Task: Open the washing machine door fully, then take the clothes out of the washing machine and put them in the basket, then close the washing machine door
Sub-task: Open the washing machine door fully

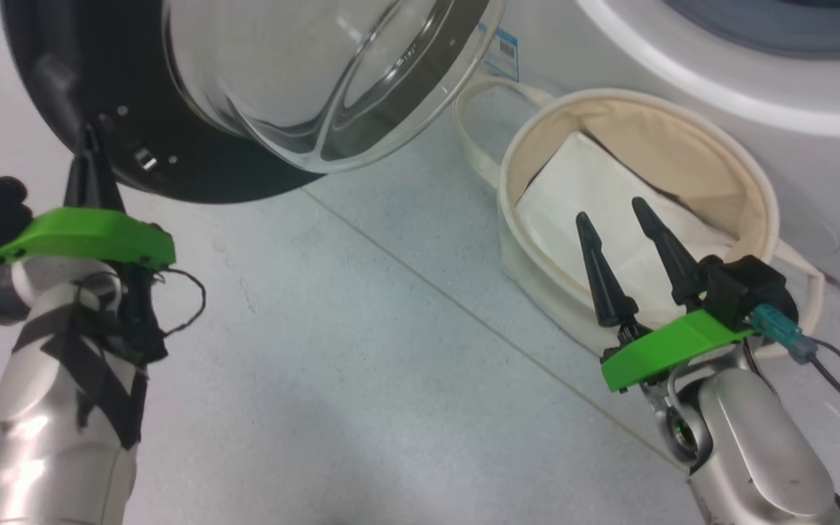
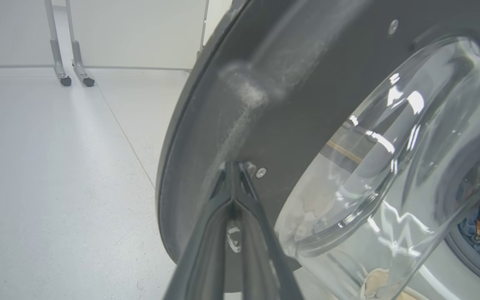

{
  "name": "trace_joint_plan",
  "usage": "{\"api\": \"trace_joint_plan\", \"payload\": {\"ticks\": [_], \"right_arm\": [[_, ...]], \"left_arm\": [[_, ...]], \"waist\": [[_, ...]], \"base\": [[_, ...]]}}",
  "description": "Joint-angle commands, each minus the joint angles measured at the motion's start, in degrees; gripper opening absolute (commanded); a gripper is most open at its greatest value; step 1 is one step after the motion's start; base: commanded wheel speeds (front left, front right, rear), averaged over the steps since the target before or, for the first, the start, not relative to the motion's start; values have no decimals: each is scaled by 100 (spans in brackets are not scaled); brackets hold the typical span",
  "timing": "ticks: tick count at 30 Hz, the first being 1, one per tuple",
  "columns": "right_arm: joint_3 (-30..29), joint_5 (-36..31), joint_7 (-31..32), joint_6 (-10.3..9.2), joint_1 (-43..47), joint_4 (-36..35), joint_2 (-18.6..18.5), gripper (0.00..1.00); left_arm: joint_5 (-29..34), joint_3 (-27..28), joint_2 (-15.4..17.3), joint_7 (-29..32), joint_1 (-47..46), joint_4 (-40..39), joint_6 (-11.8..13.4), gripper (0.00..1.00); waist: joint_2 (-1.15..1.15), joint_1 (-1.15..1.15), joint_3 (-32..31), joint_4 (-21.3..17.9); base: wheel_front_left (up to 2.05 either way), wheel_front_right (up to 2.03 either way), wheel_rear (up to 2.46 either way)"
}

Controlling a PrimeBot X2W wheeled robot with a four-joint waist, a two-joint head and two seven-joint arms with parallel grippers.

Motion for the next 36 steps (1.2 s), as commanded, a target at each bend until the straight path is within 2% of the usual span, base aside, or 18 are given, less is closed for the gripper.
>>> {"api": "trace_joint_plan", "payload": {"ticks": [1, 11, 19, 20, 21, 22, 29, 36], "right_arm": [[153, -48, 38, 35, -172, -240, 53, 100], [176, -56, 150, 35, -230, -310, 0, 100], [162, 77, 51, 35, -126, -152, 43, 100], [141, 102, 24, 35, -101, -113, 55, 100], [141, 102, 24, 35, -101, -113, 55, 100], [119, 126, -10, 35, -73, -73, 72, 100], [21, 340, -232, 35, 220, 219, 213, 100], [11, 611, -323, 35, 576, 463, 312, 100]], "left_arm": [[-35, 257, 290, -59, -267, -54, -24, 0], [67, 651, 283, -97, -629, 481, -281, 0], [368, 866, 175, -99, -557, 630, -571, 0], [423, 828, 141, -99, -518, 621, -680, 17], [423, 828, 141, -99, -518, 621, -680, 17], [426, 826, 100, -99, -470, 655, -760, 100], [670, 656, 132, -99, -123, 820, -899, 100], [991, 279, 487, -95, 697, 224, -1026, 100]], "waist": [[0, 0, 141, 26], [0, 0, 239, 17], [0, 0, -76, -25], [0, 0, -151, -34], [0, 0, -151, -34], [0, 0, -240, -44], [0, 0, -1000, -202], [0, 0, -1789, -692]], "base": [[0, 0, 0], [0, 0, 0], [0, 0, 0], [0, 0, 0], [0, 0, 0], [0, 0, 0], [0, 0, 0], [0, 0, 0]]}}
